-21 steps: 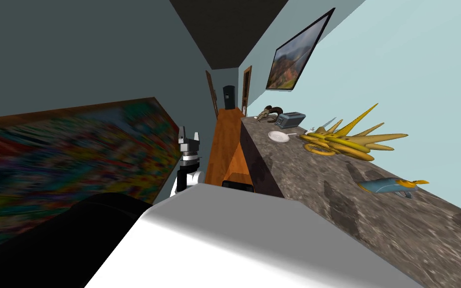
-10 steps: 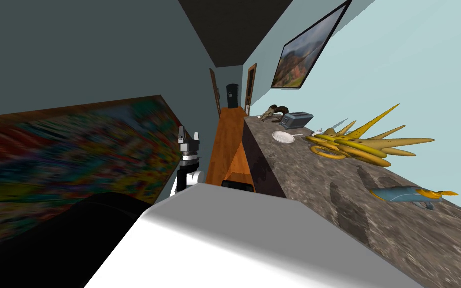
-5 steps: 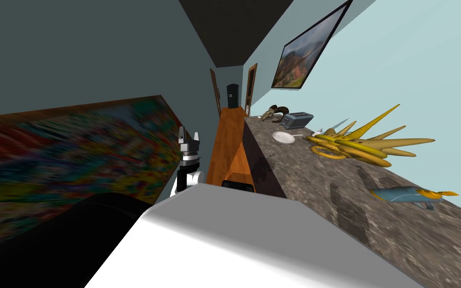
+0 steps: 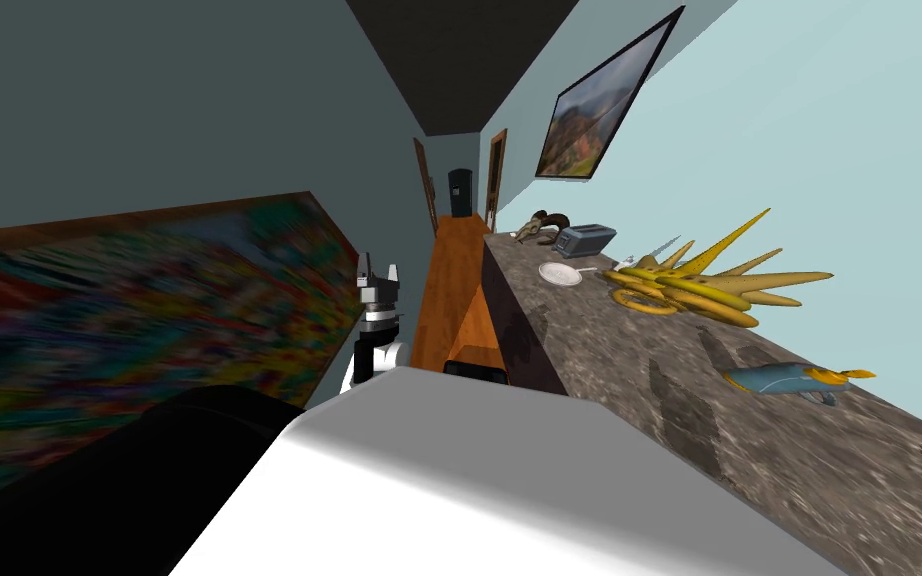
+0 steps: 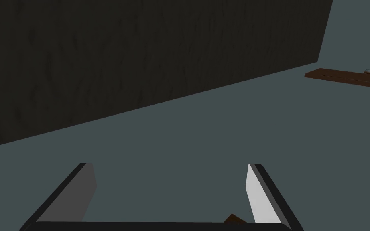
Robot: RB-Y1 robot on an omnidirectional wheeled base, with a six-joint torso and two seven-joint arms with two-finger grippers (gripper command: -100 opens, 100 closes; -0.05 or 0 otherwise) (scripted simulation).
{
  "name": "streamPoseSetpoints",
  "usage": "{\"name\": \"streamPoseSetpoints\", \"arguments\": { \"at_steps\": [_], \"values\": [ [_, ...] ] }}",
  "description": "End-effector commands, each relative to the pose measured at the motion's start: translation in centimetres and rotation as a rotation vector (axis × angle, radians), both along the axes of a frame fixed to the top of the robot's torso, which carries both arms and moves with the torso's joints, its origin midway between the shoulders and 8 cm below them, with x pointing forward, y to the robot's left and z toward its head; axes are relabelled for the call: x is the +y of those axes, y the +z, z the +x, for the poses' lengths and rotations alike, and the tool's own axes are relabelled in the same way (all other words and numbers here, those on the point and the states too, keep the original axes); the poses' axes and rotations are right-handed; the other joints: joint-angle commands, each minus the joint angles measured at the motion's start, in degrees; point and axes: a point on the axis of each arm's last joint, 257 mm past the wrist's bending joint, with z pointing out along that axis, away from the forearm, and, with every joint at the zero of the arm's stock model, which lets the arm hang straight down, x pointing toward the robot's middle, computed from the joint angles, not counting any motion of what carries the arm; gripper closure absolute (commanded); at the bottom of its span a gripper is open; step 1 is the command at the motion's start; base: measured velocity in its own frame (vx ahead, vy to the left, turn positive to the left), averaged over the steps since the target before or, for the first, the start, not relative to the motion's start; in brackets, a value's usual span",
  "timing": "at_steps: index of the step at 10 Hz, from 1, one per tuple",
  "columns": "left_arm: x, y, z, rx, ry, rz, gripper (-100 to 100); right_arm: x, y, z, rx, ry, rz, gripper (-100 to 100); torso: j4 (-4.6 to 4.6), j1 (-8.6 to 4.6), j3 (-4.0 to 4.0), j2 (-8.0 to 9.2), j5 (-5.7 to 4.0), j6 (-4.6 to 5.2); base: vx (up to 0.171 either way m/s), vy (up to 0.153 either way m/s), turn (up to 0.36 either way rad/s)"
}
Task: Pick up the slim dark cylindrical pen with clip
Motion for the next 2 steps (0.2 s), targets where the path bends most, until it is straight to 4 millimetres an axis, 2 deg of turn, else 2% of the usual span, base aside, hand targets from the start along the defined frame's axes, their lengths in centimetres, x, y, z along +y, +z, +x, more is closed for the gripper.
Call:
{"name": "streamPoseSetpoints", "arguments": {
  "at_steps": [1,2],
  "values": [
    [0.00,0.00,0.00,0.000,0.000,0.000,0,0.00,0.00,0.00,0.000,0.000,0.000,100,0.00,0.00,0.00,0.00,0.00,0.00,0.004,-0.013,-0.001],
    [0.00,0.00,0.00,0.000,0.000,0.000,0,0.00,0.04,0.07,-0.001,0.000,0.000,0,0.01,0.03,0.02,0.03,-0.01,0.01,0.000,0.000,0.000]
  ]
}}
